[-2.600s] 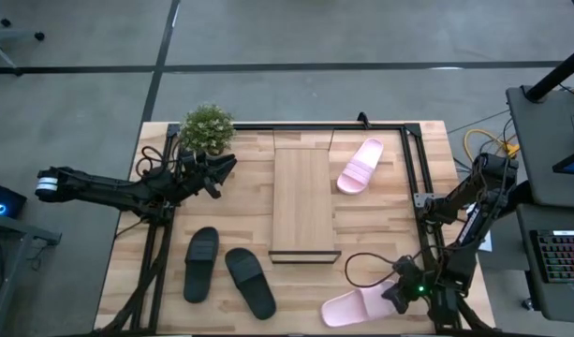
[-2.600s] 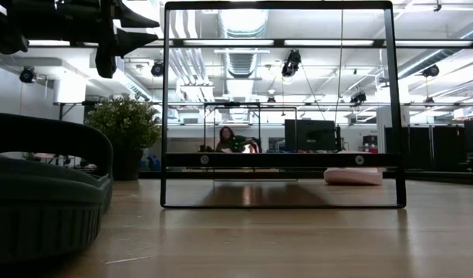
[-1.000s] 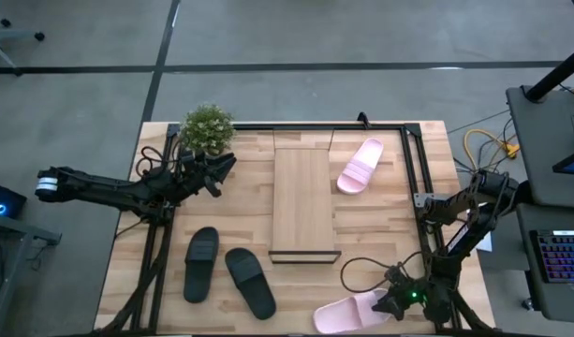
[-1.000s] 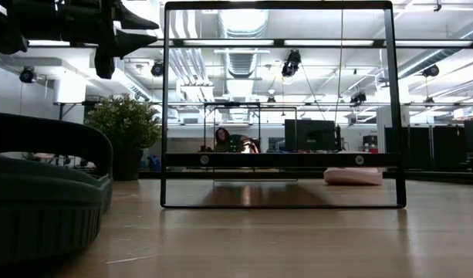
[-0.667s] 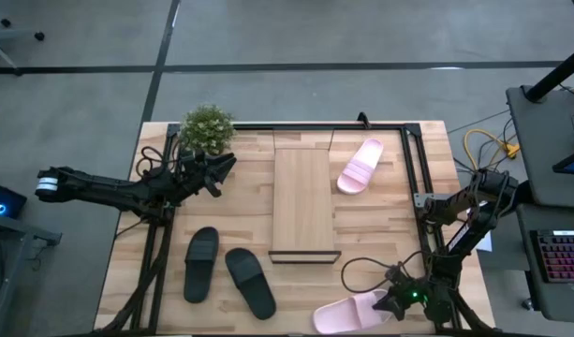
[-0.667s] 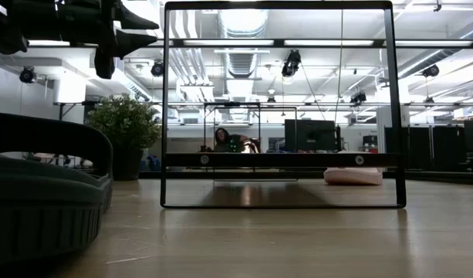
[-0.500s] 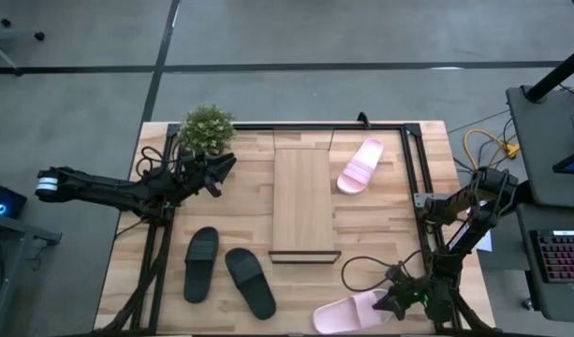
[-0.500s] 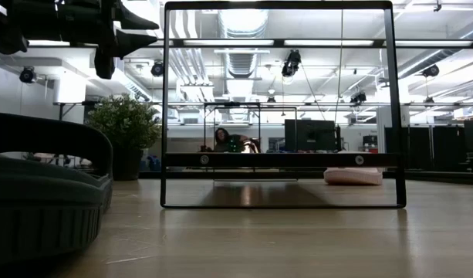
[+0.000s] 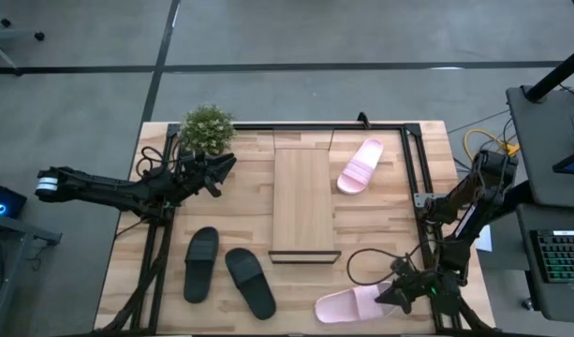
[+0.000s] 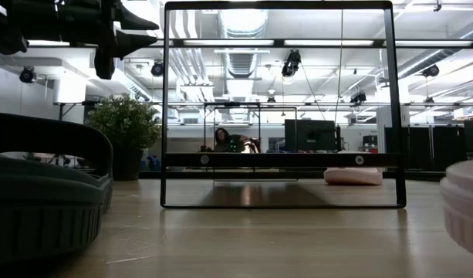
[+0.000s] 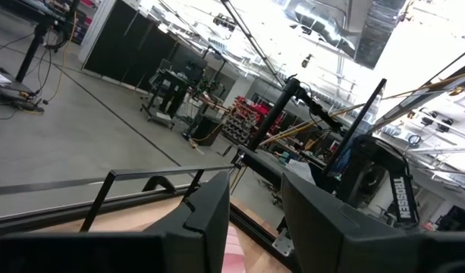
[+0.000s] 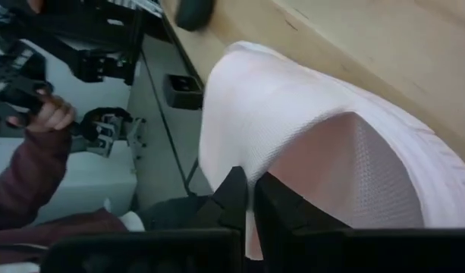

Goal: Pick and place slides into the shelf
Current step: Put the bottom pink slide on the shelf

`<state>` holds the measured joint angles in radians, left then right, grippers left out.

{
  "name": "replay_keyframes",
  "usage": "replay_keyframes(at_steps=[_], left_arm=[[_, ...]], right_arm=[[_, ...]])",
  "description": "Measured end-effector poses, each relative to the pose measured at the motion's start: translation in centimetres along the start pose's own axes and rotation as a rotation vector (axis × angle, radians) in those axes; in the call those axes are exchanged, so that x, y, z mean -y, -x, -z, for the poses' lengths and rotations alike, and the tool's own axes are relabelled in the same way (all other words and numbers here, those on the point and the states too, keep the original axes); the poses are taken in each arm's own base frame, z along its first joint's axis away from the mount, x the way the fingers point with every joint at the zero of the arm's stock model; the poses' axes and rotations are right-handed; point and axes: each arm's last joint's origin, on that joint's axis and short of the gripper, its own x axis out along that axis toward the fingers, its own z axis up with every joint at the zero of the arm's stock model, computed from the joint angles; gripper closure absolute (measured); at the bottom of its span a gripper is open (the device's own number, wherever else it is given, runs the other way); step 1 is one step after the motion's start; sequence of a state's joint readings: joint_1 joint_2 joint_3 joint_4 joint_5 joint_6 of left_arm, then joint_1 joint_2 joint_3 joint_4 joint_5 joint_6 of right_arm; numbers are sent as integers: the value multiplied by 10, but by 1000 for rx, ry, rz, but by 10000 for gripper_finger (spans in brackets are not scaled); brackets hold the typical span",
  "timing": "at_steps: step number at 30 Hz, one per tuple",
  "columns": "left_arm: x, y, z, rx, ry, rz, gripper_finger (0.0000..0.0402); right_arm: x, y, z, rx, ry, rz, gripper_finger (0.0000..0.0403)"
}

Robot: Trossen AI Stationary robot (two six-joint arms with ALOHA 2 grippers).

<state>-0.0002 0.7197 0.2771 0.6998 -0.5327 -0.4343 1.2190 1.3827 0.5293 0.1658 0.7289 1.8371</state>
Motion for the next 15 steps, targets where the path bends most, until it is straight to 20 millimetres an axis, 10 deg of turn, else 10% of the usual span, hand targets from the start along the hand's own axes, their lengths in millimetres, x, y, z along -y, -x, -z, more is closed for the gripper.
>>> replay_keyframes(at_steps=[15], left_arm=[[0, 0, 1, -1, -2, -1, 294]], right_arm=[[-25, 25, -17, -3, 28, -88, 395]])
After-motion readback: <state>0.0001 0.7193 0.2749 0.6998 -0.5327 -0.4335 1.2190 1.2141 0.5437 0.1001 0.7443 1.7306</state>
